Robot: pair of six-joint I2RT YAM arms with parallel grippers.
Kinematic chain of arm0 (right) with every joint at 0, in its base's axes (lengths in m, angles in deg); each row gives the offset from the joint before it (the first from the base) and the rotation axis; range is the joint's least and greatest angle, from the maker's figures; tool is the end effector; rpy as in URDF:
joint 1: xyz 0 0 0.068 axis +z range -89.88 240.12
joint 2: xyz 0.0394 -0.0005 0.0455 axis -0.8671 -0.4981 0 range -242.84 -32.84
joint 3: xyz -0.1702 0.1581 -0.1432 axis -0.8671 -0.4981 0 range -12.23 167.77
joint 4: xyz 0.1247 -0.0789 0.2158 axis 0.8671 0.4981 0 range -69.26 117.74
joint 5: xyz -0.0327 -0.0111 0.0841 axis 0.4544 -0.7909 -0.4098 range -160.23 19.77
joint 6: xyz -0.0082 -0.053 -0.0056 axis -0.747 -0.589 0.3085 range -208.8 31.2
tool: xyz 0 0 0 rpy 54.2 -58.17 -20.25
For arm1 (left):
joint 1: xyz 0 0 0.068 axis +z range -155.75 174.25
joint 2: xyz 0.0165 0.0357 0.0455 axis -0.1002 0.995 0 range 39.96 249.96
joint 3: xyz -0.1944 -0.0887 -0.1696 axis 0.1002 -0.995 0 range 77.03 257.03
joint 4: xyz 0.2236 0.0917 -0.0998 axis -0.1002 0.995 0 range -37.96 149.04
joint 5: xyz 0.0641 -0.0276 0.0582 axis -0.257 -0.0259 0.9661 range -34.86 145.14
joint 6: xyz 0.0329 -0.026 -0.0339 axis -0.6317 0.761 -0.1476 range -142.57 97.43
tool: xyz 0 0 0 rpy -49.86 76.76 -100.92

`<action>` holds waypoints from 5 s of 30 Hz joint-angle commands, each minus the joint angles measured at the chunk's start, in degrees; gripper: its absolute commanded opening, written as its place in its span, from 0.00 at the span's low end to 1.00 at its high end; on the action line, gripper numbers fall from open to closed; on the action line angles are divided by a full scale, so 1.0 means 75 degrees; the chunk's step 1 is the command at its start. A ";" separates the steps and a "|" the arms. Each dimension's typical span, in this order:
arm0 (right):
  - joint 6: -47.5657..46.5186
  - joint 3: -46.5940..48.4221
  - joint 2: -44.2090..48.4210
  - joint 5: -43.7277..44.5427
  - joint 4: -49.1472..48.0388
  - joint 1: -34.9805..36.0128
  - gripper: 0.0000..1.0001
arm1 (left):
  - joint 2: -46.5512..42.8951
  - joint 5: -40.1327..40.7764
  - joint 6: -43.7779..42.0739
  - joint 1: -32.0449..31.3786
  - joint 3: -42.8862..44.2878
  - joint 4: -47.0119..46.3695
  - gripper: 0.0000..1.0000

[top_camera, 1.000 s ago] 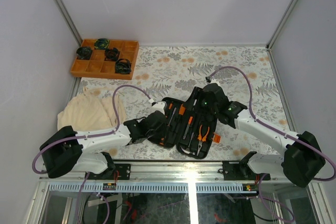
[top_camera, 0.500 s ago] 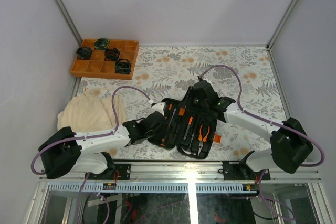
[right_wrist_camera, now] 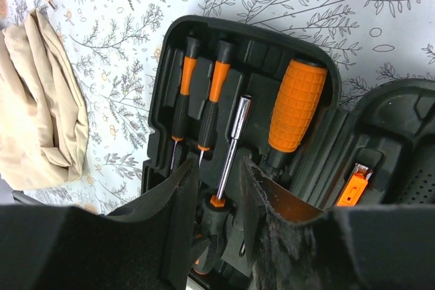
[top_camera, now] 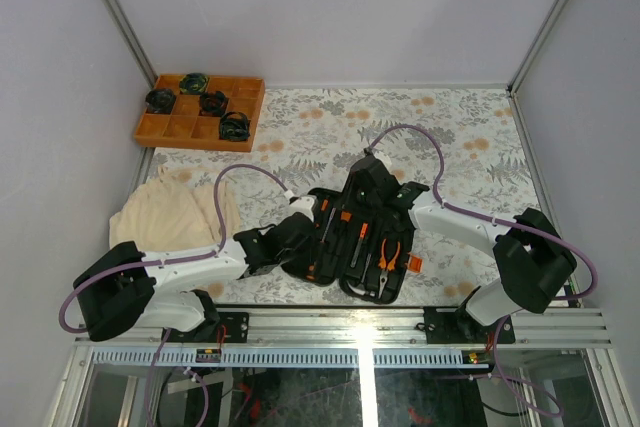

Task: Sort the tools into containers
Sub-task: Adjust the screwdriver in the storage box.

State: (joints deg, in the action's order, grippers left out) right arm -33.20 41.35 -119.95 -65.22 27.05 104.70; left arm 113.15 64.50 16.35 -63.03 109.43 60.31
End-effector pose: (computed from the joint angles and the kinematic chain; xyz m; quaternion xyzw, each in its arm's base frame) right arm 0.2359 0.2281 0.2218 0.1053 0.8989 0.2994 0.3021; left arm 0.1345 -0.1985 0.1691 0.1208 0.9263 -0.2083 0.2897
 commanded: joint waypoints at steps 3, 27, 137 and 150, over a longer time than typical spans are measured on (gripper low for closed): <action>0.0102 0.0060 0.0263 0.0437 -0.0003 0.0056 0.37 | 0.0152 -0.0789 -0.0232 -0.0162 0.0093 0.0644 0.27; -0.0558 0.0615 -0.0313 -0.0010 0.0330 0.0056 0.35 | 0.0609 -0.0486 -0.0081 -0.0170 0.0187 0.0668 0.06; -0.0826 0.1733 -0.3931 0.0418 0.2383 0.0402 0.00 | 0.0671 -0.0593 -0.0305 -0.0175 -0.0025 0.0432 0.00; -0.0532 0.1308 -0.4671 0.0358 0.1991 0.0399 0.00 | 0.0532 -0.0753 -0.0404 -0.0191 -0.0038 0.0566 0.00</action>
State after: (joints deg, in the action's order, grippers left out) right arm -37.84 58.05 -142.02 -63.82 41.82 106.58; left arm 115.90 61.48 15.06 -63.53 111.03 59.44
